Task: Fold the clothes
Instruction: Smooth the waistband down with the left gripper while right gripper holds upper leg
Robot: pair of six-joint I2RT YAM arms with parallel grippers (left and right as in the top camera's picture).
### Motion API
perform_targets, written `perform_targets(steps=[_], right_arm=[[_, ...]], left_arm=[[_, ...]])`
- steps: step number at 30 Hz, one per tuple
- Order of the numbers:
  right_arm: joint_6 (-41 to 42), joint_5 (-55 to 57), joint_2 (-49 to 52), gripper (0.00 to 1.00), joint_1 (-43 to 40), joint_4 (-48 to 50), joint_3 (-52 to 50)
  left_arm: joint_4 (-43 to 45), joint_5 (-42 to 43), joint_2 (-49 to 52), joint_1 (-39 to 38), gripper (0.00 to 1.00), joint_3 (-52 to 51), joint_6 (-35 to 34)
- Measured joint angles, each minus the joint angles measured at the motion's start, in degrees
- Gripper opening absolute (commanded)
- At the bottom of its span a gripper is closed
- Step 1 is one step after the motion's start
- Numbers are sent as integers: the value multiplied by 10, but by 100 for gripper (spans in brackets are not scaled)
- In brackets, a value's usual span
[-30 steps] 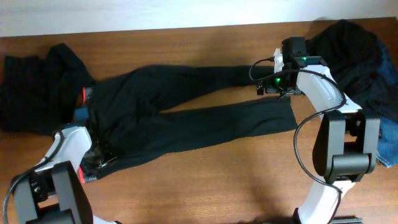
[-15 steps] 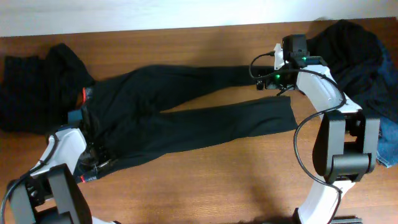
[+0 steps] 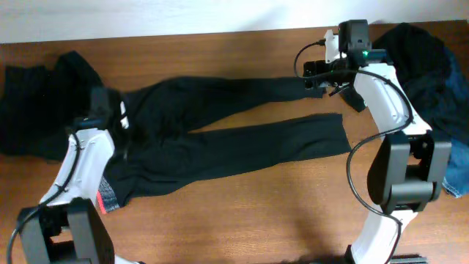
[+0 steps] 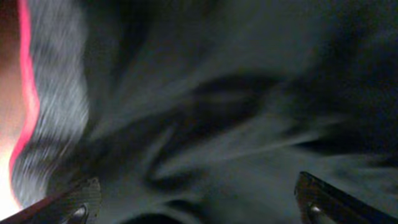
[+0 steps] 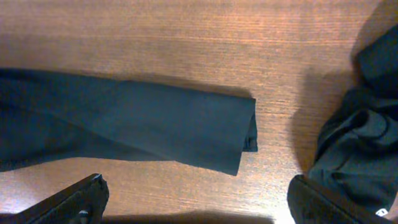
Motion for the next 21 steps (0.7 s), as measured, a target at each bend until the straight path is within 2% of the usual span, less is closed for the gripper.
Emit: perform_targets(steps=[4,12,15,21], right_arm=[[-3,-2,32,96,0,-5,11],[-5,-11,81,86,0,9,11],[-1,-13,81,79,0,21,11],[9,-15,92,77,0,25,11]], left_arm=[[30,0,-10,-32,99,14,15],[58,0,-10,-37,99,14,28],[64,0,-10,-39,99,14,29],[73,0,-10,-39,99,14,29]])
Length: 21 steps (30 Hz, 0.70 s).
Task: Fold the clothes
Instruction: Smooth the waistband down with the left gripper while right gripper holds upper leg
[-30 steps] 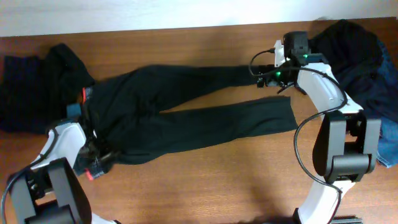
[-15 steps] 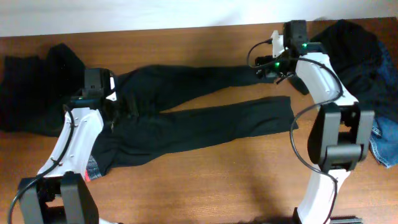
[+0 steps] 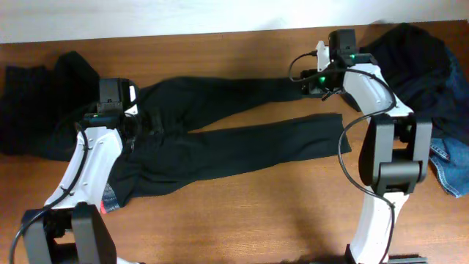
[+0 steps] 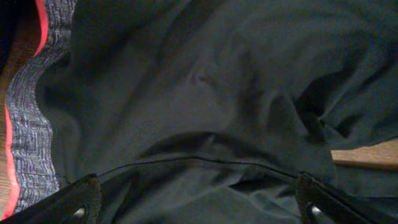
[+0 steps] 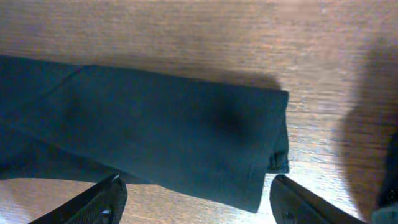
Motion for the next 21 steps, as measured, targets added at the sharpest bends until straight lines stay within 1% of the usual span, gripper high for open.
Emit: perform_targets(steps=[12,13,21], right_arm=[[27,14,24,76,0,17,0],[30,16,26,74,0,18,0],[65,40,35,70,0,19,0]], left_arm=[[0,0,0,0,99,0,0],[0,0,0,0,99,0,0],[0,0,0,0,99,0,0]])
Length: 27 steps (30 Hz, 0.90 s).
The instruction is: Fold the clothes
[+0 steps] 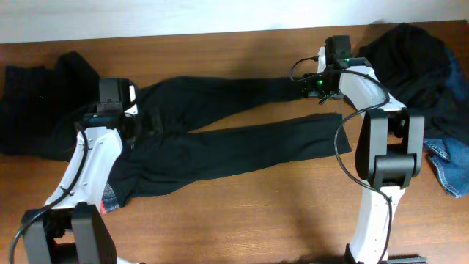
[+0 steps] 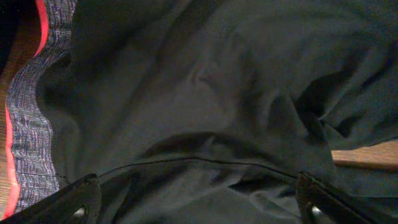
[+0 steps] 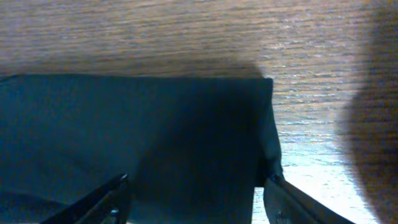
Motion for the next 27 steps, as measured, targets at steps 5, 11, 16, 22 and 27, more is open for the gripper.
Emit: perform_targets(steps=[5,11,16,22,27], right_arm=[[14,2,0,36,0,0,0],[31,2,0,4,0,0,0],[39,2,0,4,0,-3,1],[68,22,-16,4,0,-51,30],[125,62,-45,4,0,-104,88]], left_arm=[[0,0,0,0,99,0,0],[0,0,0,0,99,0,0],[0,0,0,0,99,0,0],[0,0,0,0,99,0,0],[0,0,0,0,99,0,0]])
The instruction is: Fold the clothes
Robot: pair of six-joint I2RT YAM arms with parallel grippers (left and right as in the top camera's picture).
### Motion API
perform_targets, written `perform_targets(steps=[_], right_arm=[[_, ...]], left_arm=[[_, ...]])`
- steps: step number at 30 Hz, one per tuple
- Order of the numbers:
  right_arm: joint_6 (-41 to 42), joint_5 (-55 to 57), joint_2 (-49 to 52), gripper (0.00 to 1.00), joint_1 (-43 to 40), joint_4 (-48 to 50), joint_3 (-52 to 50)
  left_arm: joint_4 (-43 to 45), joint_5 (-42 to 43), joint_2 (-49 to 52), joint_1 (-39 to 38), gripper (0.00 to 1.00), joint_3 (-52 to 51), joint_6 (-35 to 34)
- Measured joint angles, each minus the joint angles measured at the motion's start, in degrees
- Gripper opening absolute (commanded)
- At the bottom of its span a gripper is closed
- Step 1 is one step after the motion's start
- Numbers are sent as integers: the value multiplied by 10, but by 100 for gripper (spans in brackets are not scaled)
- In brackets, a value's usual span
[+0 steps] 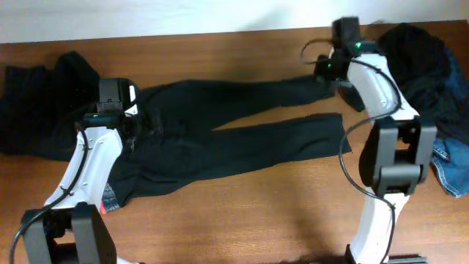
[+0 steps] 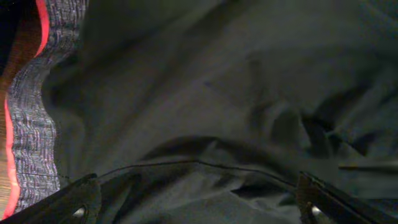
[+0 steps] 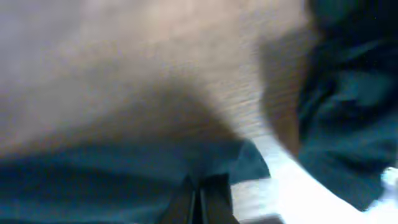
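Black trousers point(image 1: 220, 132) lie spread across the wooden table point(image 1: 256, 220), legs pointing right. Their grey waistband with a red edge point(image 2: 31, 143) is at the left. My left gripper point(image 2: 199, 199) is open, low over the rumpled seat of the trousers, one finger point(image 2: 81, 196) at each side of the view. My right gripper point(image 3: 200, 199) is shut on the cuff point(image 3: 124, 180) of the far leg, at the leg's right end point(image 1: 327, 73). The right wrist view is blurred.
A pile of dark clothes point(image 1: 418, 59) lies at the back right, close to the right gripper, with blue jeans point(image 1: 451, 172) at the right edge. Another black garment point(image 1: 44, 103) lies at the far left, behind the left arm.
My right gripper, open around the far leg's cuff before, is now shut on it and sits slightly further back and right. The left gripper holds its place; the cloth under it has shifted.
At first my left gripper was open by the waistband and my right open above the far cuff. The left then stood over the trousers' seat while the right came closer to the cuff, then straddled it. Now the right is shut on the cuff.
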Motion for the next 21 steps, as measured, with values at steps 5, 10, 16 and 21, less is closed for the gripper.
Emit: perform_targets(steps=[5,10,16,21], right_arm=[[53,29,-15,4,0,-35,36],[100,53,-15,4,0,-40,41],[205,129,-15,4,0,-40,41],[262,176,-15,4,0,-15,41]], left_arm=[[0,0,0,0,99,0,0],[0,0,0,0,99,0,0],[-2,0,0,0,99,0,0],[-2,0,0,-4,99,0,0]])
